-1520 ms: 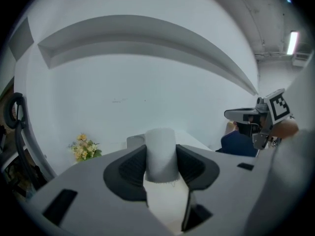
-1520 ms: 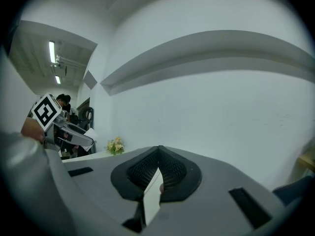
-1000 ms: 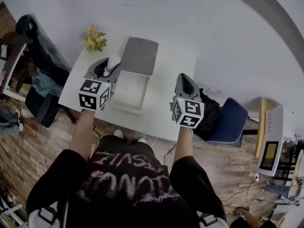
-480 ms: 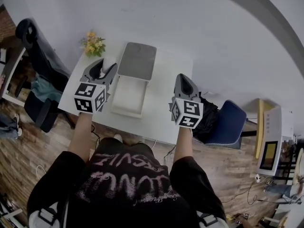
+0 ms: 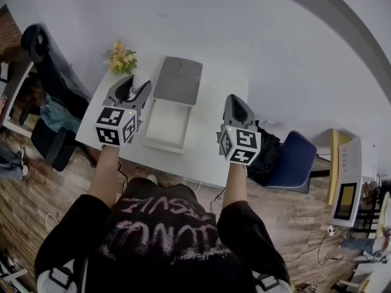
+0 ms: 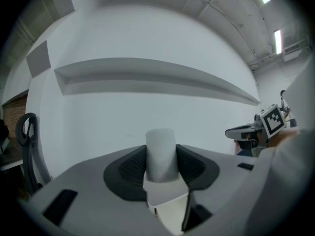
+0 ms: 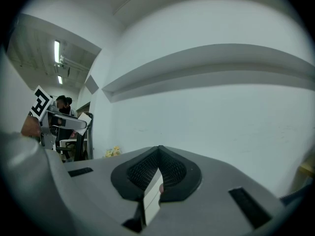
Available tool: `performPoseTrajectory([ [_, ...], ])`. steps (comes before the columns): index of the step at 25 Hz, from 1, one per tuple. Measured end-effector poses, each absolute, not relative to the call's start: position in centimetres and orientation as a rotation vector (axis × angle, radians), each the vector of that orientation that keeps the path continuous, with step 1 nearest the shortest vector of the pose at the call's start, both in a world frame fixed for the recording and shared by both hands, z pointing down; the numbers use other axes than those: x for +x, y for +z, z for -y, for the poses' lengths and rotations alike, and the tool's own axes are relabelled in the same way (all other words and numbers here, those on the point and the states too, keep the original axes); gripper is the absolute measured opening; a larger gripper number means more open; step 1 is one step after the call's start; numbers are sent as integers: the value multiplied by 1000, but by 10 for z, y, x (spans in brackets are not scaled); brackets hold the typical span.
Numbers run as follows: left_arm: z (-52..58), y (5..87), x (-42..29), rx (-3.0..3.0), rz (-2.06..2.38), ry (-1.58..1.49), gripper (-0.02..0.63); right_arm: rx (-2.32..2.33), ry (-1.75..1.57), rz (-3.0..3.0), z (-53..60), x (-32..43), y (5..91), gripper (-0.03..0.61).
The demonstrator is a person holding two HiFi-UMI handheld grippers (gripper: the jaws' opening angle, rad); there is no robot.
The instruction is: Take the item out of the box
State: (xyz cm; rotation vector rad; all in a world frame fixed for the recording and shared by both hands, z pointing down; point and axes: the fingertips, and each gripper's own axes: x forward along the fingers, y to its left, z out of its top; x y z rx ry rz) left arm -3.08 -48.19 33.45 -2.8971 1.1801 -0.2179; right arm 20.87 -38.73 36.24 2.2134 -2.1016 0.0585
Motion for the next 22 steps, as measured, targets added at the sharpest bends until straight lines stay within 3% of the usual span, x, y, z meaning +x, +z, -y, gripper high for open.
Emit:
performPoseTrajectory([
  [22,489,326,-35,-2867,-1180,-221,181,2192,54,2112,400,207,356,8],
])
